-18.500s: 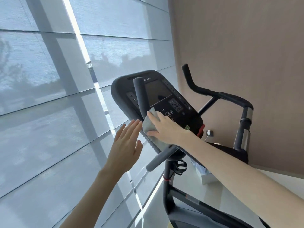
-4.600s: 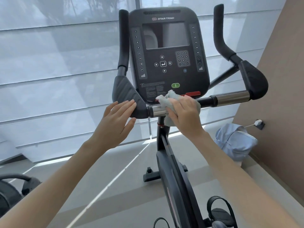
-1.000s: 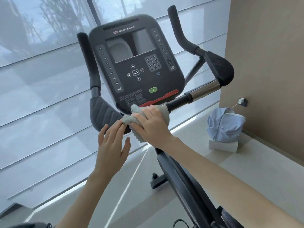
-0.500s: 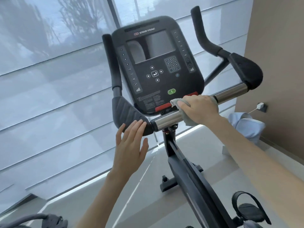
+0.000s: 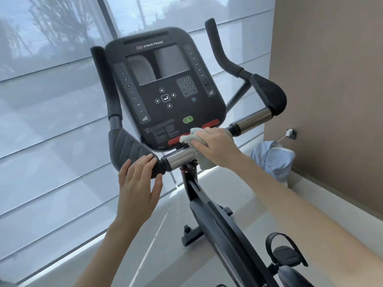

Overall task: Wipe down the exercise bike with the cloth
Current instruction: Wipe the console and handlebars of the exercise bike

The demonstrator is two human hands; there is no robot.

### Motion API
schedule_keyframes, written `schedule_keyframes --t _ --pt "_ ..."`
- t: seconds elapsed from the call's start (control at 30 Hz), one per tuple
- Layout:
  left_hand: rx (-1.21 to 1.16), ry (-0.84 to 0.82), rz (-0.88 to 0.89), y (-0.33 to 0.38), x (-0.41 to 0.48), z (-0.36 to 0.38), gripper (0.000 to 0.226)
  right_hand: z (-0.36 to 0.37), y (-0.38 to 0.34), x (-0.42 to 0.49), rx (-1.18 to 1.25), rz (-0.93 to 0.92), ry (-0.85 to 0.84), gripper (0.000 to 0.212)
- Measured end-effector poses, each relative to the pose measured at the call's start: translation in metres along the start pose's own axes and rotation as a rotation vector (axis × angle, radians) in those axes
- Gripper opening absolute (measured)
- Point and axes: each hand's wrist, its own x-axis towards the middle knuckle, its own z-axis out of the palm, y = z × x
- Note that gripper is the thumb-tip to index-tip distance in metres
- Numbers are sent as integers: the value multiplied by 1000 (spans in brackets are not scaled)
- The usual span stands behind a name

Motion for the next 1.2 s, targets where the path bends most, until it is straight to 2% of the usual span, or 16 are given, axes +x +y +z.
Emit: schedule_keyframes --t 0.13,0.23,0.3,0.4,0.53,0.67,0.77,0.9,1.03,1.2 --pt "-3 6 -29 4 0 1 36 -9 44 2 -87 137 39 37" --pt "6 -14 -42 7 0 -2 36 -3 28 5 -106 199 106 45" --pt "9 -32 -44 9 0 -5 37 4 7 2 -71 215 139 43" --pt "12 -40 -44 10 -1 -5 38 18 -35 -5 -39 147 142 34" --pt "15 -35 -41 9 -4 -3 39 37 -75 -13 -16 3 123 35" --pt "12 -39 -43 9 -3 -4 39 31 -45 -17 11 -121 197 35" --pt "11 -42 -48 10 -3 -6 39 16 4 -18 81 -29 269 37" --pt "-20 -31 -103 18 -3 -5 40 2 36 -9 40 80 230 45" --pt "-37 -38 -123 21 -4 -3 42 4 -2 -4 3 227 251 41" --pt "-30 -38 -119 18 -5 -1 42 36 -64 -17 -18 59 208 30"
